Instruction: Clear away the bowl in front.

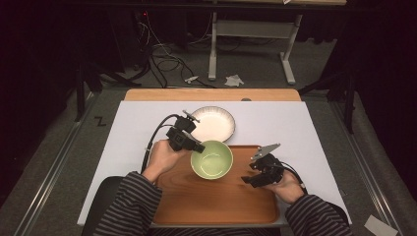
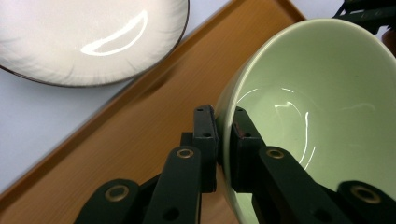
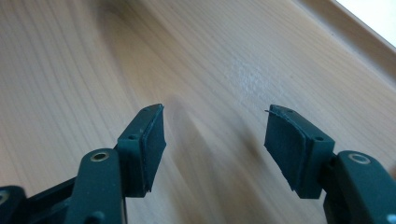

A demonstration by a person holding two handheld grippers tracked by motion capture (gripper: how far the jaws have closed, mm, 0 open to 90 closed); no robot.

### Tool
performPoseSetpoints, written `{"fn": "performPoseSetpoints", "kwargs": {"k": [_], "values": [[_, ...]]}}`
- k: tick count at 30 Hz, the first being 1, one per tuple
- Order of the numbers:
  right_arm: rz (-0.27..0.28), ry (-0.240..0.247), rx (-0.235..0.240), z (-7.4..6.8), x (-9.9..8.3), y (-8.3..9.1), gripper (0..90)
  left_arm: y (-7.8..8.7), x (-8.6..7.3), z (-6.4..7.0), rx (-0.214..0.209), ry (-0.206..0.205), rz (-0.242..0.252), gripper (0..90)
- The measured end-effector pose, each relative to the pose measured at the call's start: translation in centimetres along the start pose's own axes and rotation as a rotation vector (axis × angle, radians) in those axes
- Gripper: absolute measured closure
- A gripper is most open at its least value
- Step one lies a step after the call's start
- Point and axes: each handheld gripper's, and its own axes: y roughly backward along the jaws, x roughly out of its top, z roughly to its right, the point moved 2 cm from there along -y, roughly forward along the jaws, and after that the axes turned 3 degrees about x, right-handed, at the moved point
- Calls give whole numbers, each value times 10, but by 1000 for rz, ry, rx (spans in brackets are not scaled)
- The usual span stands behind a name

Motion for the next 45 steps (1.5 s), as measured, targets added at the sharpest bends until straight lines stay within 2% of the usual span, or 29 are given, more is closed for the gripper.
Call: {"fn": "performPoseSetpoints", "kwargs": {"k": [21, 45], "values": [[0, 3, 3, 0, 0, 0, 396, -19, -23, -8, 45, -1, -45, 836], [1, 1, 3, 0, 0, 0, 396, -29, -30, -10, 57, -7, -62, 832]]}}
